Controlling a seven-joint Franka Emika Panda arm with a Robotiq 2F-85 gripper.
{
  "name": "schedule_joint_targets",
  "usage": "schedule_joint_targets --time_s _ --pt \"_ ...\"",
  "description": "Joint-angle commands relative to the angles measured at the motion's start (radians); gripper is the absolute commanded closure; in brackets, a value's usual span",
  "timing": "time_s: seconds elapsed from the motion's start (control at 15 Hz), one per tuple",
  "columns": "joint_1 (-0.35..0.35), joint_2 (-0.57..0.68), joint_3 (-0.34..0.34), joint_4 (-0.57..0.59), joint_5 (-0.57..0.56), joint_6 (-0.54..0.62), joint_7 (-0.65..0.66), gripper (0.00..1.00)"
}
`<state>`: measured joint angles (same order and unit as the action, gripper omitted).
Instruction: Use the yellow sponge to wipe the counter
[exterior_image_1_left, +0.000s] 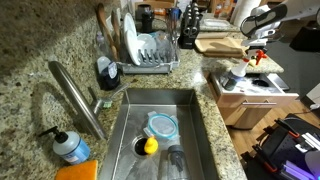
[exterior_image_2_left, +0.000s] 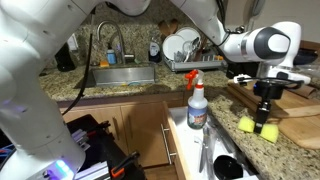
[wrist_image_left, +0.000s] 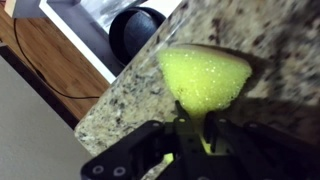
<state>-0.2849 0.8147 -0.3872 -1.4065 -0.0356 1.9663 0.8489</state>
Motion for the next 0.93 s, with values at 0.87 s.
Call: schedule_joint_targets --time_s 0.87 --pt "0.139 -0.038 0.202 0.007 0.106 0.103 -0.118 0.96"
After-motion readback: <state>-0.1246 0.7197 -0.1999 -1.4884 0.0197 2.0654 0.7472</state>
